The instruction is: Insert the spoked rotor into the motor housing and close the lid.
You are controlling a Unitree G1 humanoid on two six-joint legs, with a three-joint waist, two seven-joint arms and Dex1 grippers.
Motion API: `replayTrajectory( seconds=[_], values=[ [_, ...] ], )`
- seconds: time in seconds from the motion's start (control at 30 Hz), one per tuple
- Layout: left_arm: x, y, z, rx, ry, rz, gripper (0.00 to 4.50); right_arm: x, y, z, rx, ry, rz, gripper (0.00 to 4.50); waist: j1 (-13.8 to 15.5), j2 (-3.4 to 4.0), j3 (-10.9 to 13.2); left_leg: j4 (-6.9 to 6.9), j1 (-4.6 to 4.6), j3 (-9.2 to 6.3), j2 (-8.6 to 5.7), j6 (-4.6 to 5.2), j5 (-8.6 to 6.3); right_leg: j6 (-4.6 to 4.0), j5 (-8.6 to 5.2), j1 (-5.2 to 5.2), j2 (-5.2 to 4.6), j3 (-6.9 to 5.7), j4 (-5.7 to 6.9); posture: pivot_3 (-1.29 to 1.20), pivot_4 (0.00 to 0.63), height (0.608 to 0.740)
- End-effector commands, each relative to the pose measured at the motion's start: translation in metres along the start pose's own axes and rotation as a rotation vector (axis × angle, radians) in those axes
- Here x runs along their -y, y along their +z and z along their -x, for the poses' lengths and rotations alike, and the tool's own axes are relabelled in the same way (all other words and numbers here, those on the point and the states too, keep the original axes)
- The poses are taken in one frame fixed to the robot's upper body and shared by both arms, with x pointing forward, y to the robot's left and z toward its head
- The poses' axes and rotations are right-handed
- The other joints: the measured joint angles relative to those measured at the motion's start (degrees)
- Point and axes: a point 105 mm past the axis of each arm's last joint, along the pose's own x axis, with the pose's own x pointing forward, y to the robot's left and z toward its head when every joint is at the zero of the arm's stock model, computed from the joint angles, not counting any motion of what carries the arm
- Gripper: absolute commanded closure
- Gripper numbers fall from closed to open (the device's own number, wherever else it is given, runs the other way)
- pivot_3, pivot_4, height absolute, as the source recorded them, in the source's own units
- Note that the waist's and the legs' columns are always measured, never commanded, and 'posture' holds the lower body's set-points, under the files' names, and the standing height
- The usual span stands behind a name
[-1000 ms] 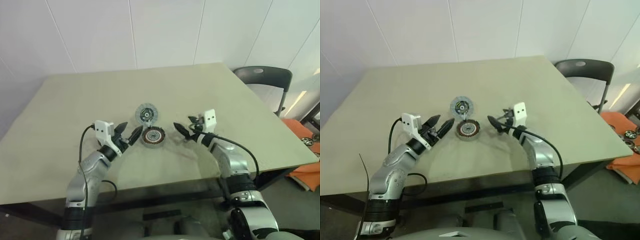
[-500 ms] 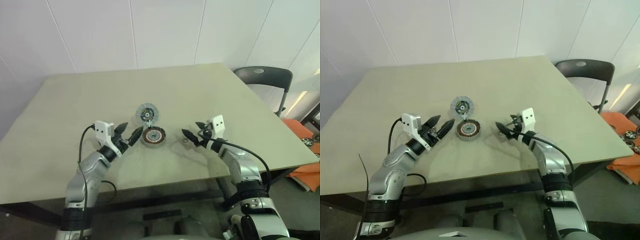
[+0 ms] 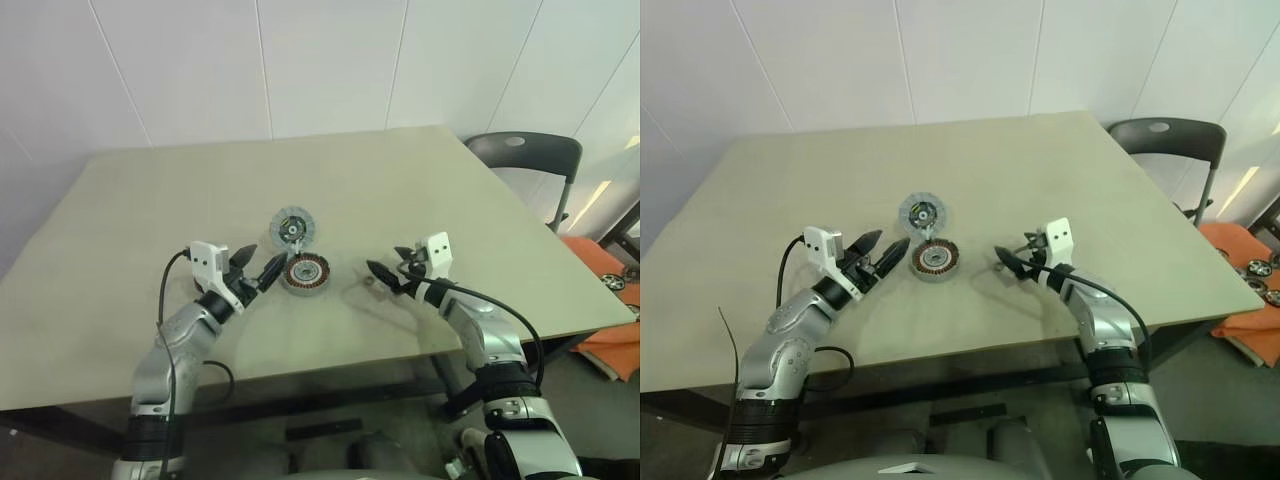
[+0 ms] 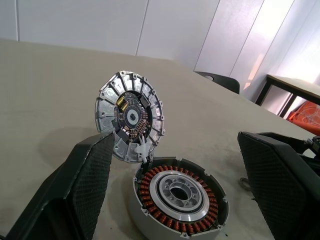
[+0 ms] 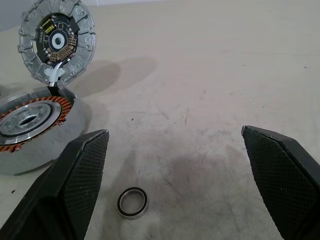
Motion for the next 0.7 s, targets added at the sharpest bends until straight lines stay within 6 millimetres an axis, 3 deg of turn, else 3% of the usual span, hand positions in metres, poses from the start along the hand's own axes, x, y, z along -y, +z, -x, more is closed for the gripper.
replayTrajectory(
  seconds=[0.03, 0.7],
  values=[
    [0.0046, 0.0138, -0.0033, 0.042, -0.024, -0.021, 0.32, -0.0039, 0.0191, -0.0020, 0.062, 0.011, 0.028, 0.06, 0.0, 0.00, 0.0, 0.00, 0.00, -0.01, 0.00, 0.00, 0.00, 0.00, 0.00, 0.00, 0.00, 0.00, 0.00, 0.00, 0.000, 0.740],
    [0.0080, 0.0108, -0.0041, 0.042, -0.029, -0.011, 0.32, -0.0085, 0.0153, -0.0025, 0.038, 0.019, 0.035, 0.06, 0.1, 0.00, 0.0, -0.03, -0.02, -0.02, 0.00, 0.00, 0.00, 0.01, 0.00, -0.01, -0.02, 0.00, -0.04, 0.00, 0.000, 0.740]
  ],
)
